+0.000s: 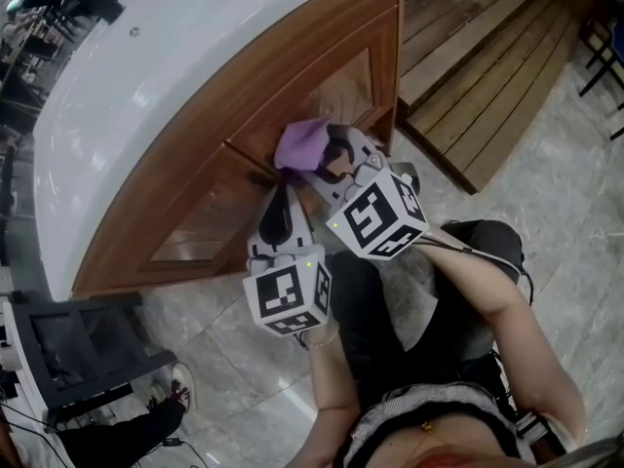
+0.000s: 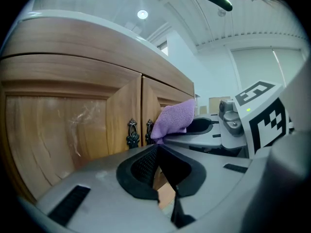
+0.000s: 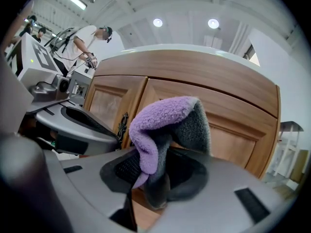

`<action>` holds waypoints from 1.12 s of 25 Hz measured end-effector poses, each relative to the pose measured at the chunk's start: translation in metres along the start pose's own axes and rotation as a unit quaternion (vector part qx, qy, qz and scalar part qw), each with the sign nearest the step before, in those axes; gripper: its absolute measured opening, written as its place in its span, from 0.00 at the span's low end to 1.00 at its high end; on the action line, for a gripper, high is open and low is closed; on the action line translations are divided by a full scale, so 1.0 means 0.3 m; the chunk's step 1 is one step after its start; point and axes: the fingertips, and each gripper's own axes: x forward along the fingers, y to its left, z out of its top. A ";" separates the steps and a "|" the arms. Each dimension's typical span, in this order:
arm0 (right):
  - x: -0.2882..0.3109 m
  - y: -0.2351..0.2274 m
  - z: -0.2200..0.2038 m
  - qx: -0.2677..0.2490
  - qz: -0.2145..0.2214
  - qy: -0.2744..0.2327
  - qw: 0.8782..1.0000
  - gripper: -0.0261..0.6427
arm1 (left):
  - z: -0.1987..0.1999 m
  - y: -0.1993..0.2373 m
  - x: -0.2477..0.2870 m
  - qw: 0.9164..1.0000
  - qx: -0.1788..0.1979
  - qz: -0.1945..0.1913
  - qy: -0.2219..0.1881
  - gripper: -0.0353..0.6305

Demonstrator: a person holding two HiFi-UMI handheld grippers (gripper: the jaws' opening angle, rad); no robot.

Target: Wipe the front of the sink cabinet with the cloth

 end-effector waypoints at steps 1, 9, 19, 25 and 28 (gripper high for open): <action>-0.002 0.000 -0.001 0.001 0.000 -0.001 1.000 0.30 | 0.001 -0.004 0.001 1.000 0.000 -0.001 -0.001 0.06; -0.006 -0.045 -0.034 0.001 -0.008 0.007 1.000 0.30 | -0.011 -0.026 0.022 1.000 -0.008 -0.005 0.002 0.05; -0.027 -0.140 -0.101 0.013 -0.027 0.028 0.999 0.31 | -0.005 -0.074 0.077 1.000 -0.001 -0.018 0.005 0.06; -0.051 -0.211 -0.134 0.021 -0.044 0.037 0.998 0.31 | -0.011 -0.126 0.120 0.999 0.000 -0.035 0.010 0.06; -0.060 -0.238 -0.149 0.026 -0.051 0.040 0.998 0.30 | -0.011 -0.149 0.140 0.999 0.002 -0.042 0.013 0.05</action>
